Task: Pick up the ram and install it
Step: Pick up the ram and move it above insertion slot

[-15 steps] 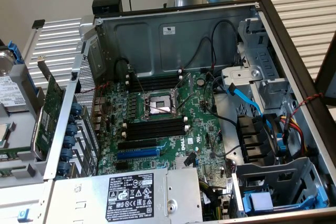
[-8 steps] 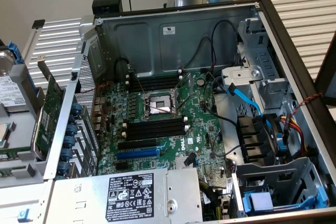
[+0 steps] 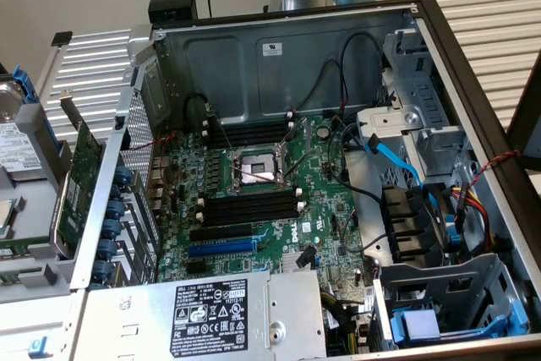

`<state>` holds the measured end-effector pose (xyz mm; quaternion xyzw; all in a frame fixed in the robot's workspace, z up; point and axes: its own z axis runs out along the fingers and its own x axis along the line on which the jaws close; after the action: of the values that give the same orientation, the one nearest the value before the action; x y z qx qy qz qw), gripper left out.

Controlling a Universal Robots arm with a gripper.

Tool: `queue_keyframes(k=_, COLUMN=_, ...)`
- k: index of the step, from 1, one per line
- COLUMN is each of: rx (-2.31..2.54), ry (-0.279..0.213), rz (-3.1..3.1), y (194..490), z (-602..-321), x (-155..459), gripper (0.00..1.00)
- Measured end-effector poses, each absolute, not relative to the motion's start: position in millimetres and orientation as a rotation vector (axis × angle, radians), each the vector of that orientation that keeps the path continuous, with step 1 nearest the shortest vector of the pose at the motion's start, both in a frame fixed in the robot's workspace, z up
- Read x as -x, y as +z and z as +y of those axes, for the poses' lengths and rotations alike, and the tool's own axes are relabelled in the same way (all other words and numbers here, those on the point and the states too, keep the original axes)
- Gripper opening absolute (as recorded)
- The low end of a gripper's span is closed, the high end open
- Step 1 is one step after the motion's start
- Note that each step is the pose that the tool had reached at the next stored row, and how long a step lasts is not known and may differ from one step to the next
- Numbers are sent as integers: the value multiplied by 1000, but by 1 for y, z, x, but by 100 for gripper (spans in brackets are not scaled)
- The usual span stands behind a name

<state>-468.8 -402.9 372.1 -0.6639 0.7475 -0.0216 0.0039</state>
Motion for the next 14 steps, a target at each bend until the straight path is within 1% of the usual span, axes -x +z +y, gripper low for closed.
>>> queue_keyframes(k=1, rx=2081, ry=-68, rz=2342, y=372, z=-403, x=469, gripper=30)
queue_keyframes(k=2, rx=2081, ry=-68, rz=2342, y=372, z=-403, x=469, gripper=36)
queue_keyframes(k=14, rx=2125, ry=-64, rz=2299, y=360, z=-406, x=477, gripper=36)
